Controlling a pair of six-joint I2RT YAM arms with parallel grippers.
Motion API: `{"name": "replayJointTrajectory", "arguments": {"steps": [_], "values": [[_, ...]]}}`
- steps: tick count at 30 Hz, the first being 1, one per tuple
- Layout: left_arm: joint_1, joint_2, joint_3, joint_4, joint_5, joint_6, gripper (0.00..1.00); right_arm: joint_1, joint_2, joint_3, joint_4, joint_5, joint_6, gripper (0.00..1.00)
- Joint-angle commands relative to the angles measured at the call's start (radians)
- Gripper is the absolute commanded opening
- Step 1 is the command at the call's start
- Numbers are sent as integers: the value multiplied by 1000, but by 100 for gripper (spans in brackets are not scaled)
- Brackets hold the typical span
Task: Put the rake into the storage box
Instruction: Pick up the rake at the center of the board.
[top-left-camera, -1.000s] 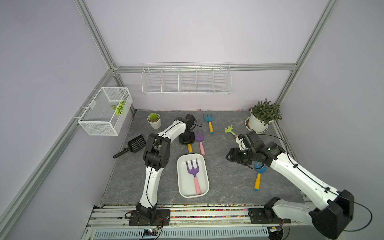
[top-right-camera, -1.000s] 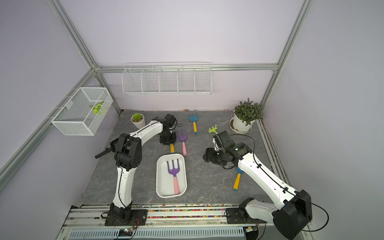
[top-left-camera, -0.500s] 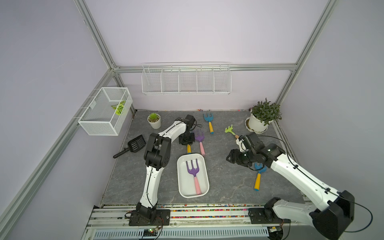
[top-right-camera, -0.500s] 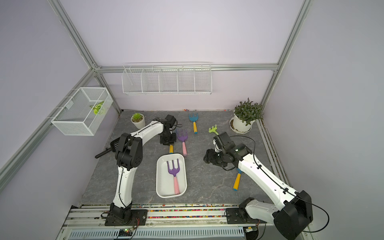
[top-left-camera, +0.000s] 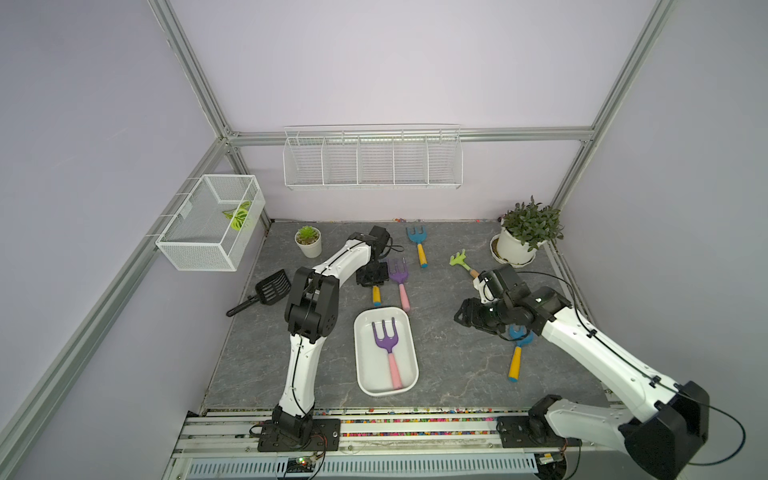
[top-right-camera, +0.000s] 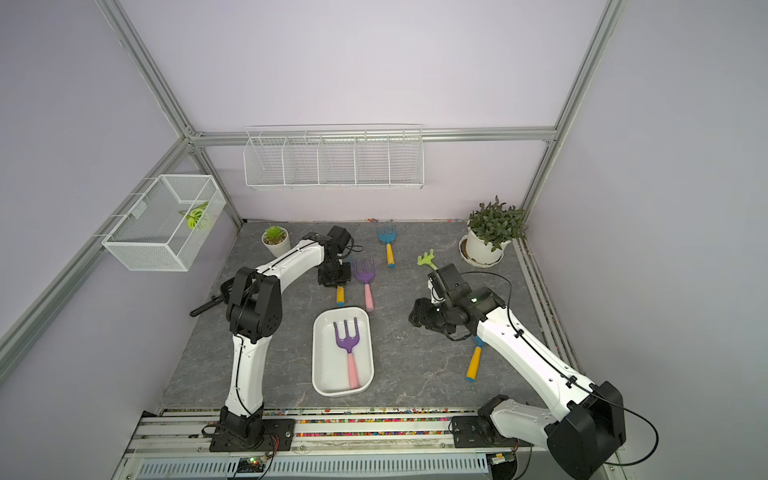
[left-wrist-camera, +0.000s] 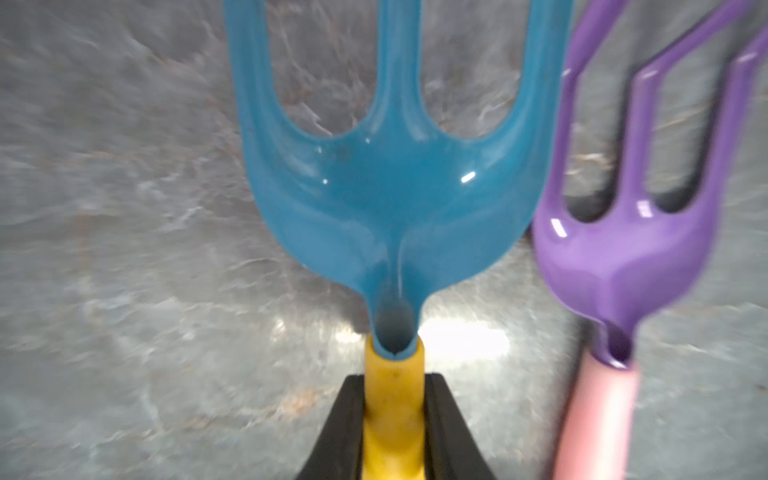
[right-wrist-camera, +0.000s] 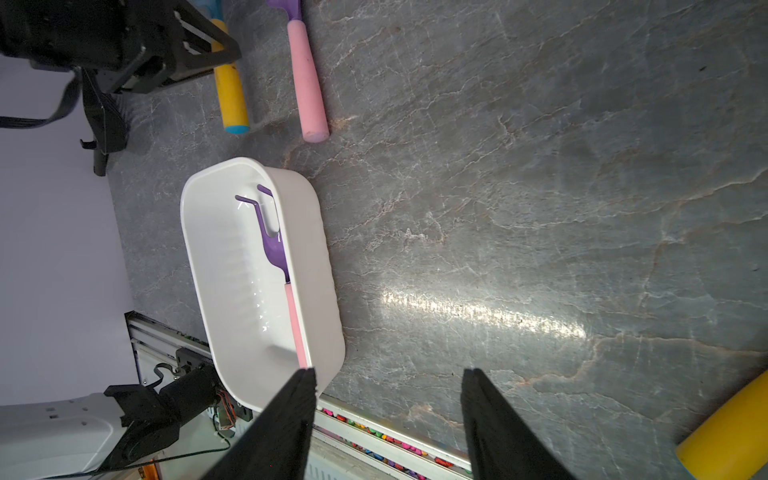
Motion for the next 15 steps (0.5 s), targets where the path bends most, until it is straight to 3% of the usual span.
{"name": "replayJointTrajectory", "arguments": {"steps": [1,8,15], "values": [[6,-86,13,-10,-37,13,0,-4,-26,-21,-20,-7,-8,61],[7,-192,-29,-8,-36,26,0,-9,-46,-22,-20,-10,-12,61],[7,-316,-101,22,70,41,0,-12,-83,-40,-8,-14,-8,61]]}}
